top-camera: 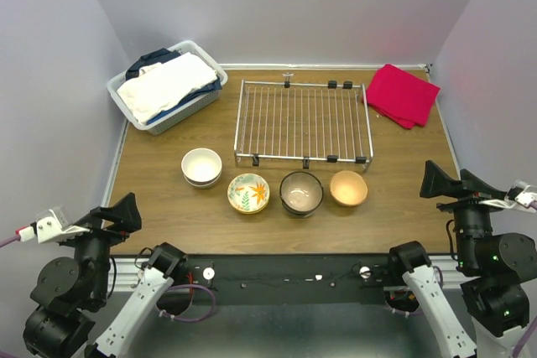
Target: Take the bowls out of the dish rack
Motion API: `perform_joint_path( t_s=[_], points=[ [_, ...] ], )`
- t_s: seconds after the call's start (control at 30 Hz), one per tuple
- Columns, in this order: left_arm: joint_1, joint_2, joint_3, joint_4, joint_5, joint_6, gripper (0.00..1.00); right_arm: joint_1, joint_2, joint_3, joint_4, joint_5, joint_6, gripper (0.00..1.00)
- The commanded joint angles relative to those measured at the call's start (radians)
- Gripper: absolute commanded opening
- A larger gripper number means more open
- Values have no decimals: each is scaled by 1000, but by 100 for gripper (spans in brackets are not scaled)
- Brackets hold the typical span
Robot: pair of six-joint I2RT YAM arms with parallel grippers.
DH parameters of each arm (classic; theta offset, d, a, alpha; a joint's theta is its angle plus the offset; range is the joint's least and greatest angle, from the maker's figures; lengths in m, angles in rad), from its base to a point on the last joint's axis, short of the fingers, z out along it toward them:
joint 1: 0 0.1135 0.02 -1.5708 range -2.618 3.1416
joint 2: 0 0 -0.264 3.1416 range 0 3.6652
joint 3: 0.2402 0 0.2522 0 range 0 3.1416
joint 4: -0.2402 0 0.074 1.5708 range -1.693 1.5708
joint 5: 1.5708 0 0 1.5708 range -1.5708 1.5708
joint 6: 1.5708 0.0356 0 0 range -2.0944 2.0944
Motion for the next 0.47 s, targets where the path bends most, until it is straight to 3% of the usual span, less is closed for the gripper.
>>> perform_joint_path(
  t_s=[0.0, 0.43],
  points=[
    [3, -24, 22, -57, -25, -48, 99, 1, -23, -8, -28, -27, -12, 100],
    [2, -4, 28, -76, -45, -76, 99, 1, -34, -22, -19, -51, -10, 100]
  ],
)
